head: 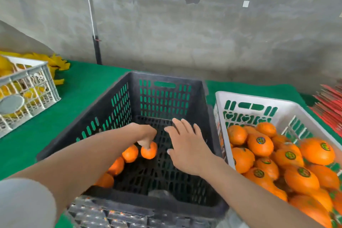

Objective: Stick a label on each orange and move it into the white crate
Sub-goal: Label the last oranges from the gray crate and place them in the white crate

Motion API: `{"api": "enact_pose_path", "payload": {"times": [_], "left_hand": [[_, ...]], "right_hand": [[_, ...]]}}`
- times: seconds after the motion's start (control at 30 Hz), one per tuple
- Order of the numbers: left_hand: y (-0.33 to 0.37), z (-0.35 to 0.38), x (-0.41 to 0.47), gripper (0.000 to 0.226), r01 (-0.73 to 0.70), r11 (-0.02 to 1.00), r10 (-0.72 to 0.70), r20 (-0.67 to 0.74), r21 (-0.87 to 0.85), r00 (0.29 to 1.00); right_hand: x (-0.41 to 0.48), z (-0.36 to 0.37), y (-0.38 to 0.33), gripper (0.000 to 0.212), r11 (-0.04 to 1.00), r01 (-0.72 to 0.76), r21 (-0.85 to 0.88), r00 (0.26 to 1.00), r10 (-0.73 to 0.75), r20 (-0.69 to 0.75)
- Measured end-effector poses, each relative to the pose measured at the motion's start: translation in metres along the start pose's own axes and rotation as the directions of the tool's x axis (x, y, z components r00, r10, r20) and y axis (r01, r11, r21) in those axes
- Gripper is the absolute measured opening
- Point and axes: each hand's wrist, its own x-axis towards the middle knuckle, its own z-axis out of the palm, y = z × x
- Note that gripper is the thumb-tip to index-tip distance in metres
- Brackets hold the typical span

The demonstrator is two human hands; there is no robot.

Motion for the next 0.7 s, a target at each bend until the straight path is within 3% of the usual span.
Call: {"api": "enact_pose_path", "payload": {"times": [0.1,0.27,0.3,0.37,0.43,0.53,0.63,0.7], "left_hand": [[0.013,0.013,0.031,0.065,0.005,1.0,-0.005,0.08,0.0,0.997],[0.021,0.033,0.057,0.08,-0.045,0.999,0.044,-0.019,-0.019,0.999],[0.018,0.026,0.055,0.081,-0.065,0.995,0.062,-0.041,-0.077,0.997],[0.01,0.005,0.04,0.077,-0.118,0.927,0.093,-0.085,-0.357,0.992],[0.0,-0.015,0.016,0.066,-0.255,0.714,0.164,-0.198,-0.652,0.966],[-0.011,-0.028,-0.034,0.066,-0.439,0.229,0.193,-0.401,-0.869,0.895],[-0.007,-0.021,-0.085,0.08,-0.524,-0.194,0.116,-0.55,-0.829,0.827],[0.005,-0.009,-0.114,0.087,-0.598,-0.313,0.052,-0.642,-0.738,0.765]], "right_hand": [[0.002,0.001,0.001,0.058,0.998,-0.023,-0.067,0.998,0.027,0.05],[0.009,0.001,0.006,0.06,0.995,-0.05,-0.083,0.998,0.053,0.037],[0.011,0.001,0.007,0.059,0.995,-0.06,-0.077,0.998,0.061,0.012],[0.012,0.0,0.009,0.059,0.995,-0.086,-0.045,0.995,0.084,-0.047],[0.01,-0.001,0.01,0.059,0.995,-0.098,0.019,0.987,0.1,-0.125],[0.006,-0.005,0.01,0.055,0.986,-0.045,0.162,0.958,0.088,-0.272],[-0.001,-0.017,0.008,0.048,0.895,0.049,0.443,0.896,0.156,-0.415],[-0.013,-0.026,0.006,0.044,0.765,0.118,0.633,0.862,0.237,-0.448]]}}
